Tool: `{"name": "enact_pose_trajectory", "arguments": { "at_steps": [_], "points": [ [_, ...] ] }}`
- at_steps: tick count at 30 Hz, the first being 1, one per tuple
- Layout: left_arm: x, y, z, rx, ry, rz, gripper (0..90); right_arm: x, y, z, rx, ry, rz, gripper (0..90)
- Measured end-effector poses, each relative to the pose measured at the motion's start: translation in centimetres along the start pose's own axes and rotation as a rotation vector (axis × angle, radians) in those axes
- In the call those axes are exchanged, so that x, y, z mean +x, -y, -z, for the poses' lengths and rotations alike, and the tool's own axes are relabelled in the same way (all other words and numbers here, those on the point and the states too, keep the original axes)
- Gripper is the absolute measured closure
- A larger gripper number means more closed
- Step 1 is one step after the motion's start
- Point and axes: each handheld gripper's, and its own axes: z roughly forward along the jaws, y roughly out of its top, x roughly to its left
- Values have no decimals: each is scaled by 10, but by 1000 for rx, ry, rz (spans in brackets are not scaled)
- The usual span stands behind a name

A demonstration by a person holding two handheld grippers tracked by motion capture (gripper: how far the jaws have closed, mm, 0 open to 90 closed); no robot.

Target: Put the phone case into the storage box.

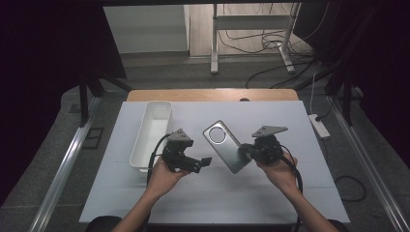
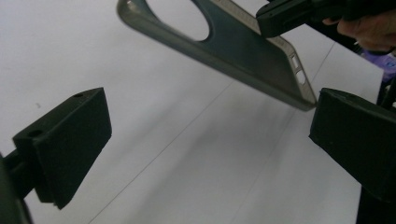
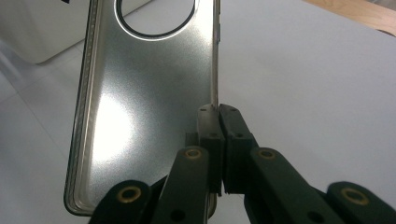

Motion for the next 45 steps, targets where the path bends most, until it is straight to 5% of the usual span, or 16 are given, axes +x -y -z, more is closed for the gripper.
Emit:
{"name": "enact_pose_trajectory", "arguments": {
  "at_steps": [21, 26, 33, 41, 45],
  "points": [
    [-6, -10, -27, 53, 58, 58, 99, 14, -2, -5, -17, -18, 28, 884],
    [-5, -9, -28, 56, 80, 70, 193, 17, -2, -5, -24, -22, 33, 884],
    [-1, -8, -22, 24, 76, 104, 438, 20, -2, -6, -34, -24, 38, 884],
    [10, -4, -16, -23, 200, 195, 749, 24, 1, -10, -26, -30, 52, 876],
    [7, -6, -12, -19, 170, 158, 794, 25, 1, -11, -24, -42, 49, 873]
  ]
}}
